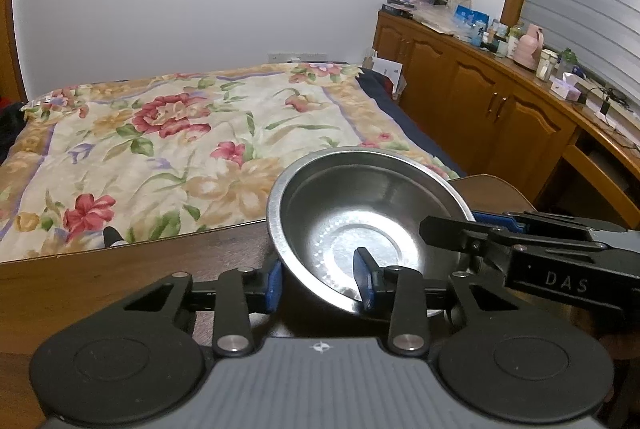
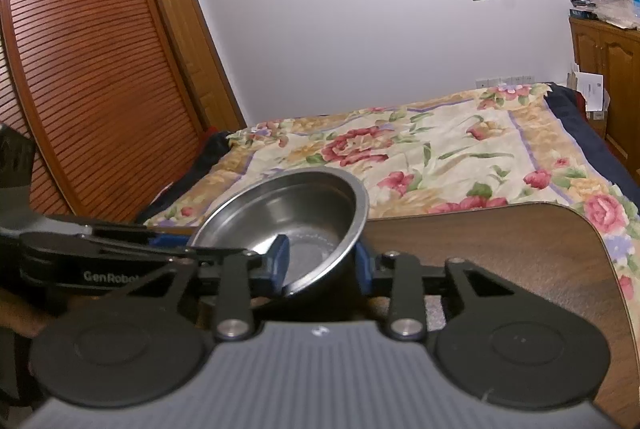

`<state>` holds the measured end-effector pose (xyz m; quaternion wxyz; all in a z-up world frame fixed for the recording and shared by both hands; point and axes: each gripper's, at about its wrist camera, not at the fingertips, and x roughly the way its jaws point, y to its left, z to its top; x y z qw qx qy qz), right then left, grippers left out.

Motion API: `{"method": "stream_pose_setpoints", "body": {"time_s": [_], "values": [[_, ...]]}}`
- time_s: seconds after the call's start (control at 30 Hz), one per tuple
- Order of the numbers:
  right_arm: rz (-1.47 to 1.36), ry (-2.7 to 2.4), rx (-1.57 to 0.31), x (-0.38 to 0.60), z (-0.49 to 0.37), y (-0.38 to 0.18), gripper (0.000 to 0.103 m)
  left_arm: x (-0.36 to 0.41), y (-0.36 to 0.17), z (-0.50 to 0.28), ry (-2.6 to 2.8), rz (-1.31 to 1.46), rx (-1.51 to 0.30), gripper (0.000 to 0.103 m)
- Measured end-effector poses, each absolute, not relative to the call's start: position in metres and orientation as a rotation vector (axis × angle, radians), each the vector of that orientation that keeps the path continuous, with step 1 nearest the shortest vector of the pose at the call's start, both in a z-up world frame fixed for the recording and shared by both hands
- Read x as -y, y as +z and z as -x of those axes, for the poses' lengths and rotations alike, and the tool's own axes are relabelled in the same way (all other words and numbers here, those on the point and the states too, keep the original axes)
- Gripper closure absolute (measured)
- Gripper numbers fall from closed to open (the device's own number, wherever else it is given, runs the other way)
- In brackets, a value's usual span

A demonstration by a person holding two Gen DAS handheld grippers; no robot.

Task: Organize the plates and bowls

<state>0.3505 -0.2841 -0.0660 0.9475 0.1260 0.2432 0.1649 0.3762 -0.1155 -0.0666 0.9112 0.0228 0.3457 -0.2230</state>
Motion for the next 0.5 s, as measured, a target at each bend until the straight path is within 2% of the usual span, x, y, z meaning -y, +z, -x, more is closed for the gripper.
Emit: {"method": "stream_pose_setpoints", "body": {"time_s": [0.17,0.5], "values": [[-0.288,0.345,-0.499,0.288,-0.350,-0.067,0.075,0.110,-0.059,-0.368,-0.446,-0.053,-0.701,0.067],[-0.305,0.414,-0.427,0.288,-0.339,-0.054,0.078,0.099,-0.023,-0.337,-0.464,-0.049,-0.643,0.066]]}}
